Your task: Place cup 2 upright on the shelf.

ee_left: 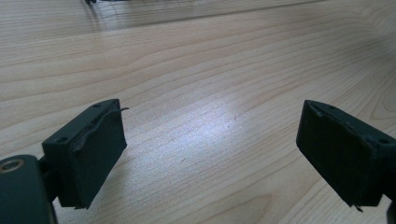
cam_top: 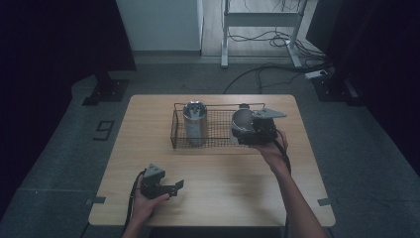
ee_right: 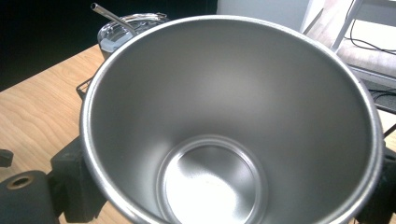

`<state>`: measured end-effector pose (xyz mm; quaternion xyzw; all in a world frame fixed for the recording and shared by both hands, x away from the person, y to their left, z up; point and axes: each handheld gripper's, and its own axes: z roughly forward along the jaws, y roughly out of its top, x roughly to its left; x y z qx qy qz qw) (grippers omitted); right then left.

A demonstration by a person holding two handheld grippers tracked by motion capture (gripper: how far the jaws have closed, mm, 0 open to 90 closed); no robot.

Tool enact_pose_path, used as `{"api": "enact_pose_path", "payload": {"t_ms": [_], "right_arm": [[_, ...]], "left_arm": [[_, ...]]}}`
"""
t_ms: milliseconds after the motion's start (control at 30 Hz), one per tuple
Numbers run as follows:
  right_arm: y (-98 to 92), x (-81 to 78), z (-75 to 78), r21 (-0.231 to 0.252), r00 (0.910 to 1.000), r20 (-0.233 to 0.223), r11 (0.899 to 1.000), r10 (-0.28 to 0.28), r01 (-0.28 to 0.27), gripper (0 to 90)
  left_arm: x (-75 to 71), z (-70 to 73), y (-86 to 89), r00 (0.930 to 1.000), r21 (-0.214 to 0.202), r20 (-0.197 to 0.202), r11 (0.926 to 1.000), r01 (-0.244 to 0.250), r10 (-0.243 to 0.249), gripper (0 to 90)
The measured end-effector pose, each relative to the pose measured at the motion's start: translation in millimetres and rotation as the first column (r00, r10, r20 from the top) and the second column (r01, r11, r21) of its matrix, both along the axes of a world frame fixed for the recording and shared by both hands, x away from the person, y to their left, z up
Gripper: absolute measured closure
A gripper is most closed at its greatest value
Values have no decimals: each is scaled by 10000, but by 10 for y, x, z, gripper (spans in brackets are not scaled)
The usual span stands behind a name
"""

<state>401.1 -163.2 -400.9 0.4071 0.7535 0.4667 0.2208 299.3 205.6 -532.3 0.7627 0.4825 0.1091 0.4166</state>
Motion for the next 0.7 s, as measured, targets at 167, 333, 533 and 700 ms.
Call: {"api": "enact_pose_path", "payload": {"t_ms": [167,333,533,700], "right_arm": [[6,63,12,-69,10000,-52,10000,-48,48,79],[9,145,23,-100,9998,-137,9999,-116,115,78],[2,222,43,-81,9997,-174,9998,-179,178,78],[-10,286,33,-152,9993,-258,9995,-273,269,78]], "left_arm": [[-1,5,12,10000,-15,16,10000,-19,19,81],[1,4,19,10000,-9,12,10000,-28,28,81],[0,3,21,10000,-16,0,10000,-32,32,81],[-1,7,27,10000,-15,16,10000,-25,25,81]]}}
